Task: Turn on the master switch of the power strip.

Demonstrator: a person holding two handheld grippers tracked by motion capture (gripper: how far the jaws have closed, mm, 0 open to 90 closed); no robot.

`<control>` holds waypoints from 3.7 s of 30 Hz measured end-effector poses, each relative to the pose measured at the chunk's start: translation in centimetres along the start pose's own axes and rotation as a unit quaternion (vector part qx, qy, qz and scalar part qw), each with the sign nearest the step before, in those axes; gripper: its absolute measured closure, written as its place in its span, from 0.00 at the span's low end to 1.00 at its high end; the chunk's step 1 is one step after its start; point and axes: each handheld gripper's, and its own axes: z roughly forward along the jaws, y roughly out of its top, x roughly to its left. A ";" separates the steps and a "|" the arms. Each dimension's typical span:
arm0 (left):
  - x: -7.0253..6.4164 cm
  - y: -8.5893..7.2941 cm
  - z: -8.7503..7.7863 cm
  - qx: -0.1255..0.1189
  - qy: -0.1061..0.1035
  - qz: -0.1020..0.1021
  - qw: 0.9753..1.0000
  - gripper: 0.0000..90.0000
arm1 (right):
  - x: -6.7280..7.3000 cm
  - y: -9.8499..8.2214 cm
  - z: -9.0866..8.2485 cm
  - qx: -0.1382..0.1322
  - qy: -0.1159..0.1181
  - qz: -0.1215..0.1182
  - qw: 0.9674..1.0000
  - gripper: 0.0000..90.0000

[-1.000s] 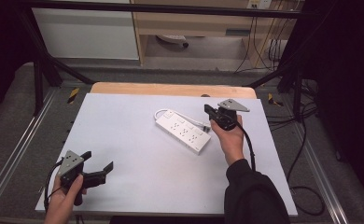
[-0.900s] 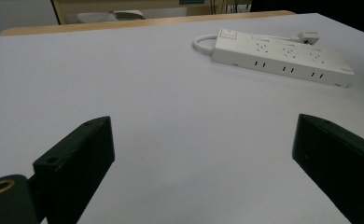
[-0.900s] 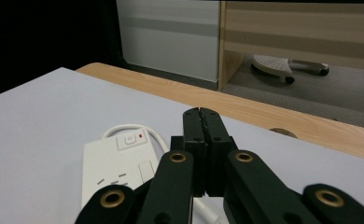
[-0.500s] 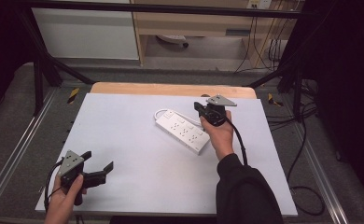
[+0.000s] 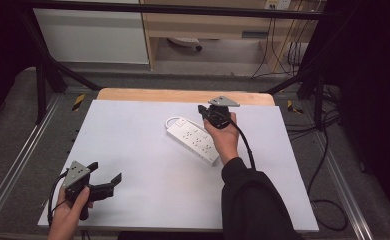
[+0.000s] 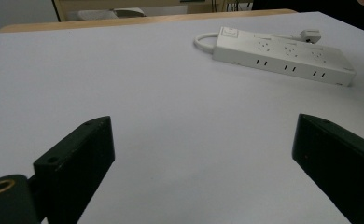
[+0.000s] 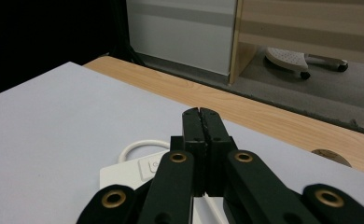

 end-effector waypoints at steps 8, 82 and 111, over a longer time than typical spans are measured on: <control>0.0 0.0 0.0 0.000 0.000 -0.001 1.000 0.06 | 0.5 0.3 1.5 0.008 -0.004 -0.004 1.000 1.00; -0.1 0.0 0.3 0.008 -0.004 0.005 1.000 0.07 | 0.7 -2.3 7.3 0.126 -0.005 -0.002 0.992 1.00; -0.1 0.0 0.3 0.008 -0.005 0.007 1.000 0.07 | 1.2 -3.1 7.5 0.135 -0.002 0.000 0.991 1.00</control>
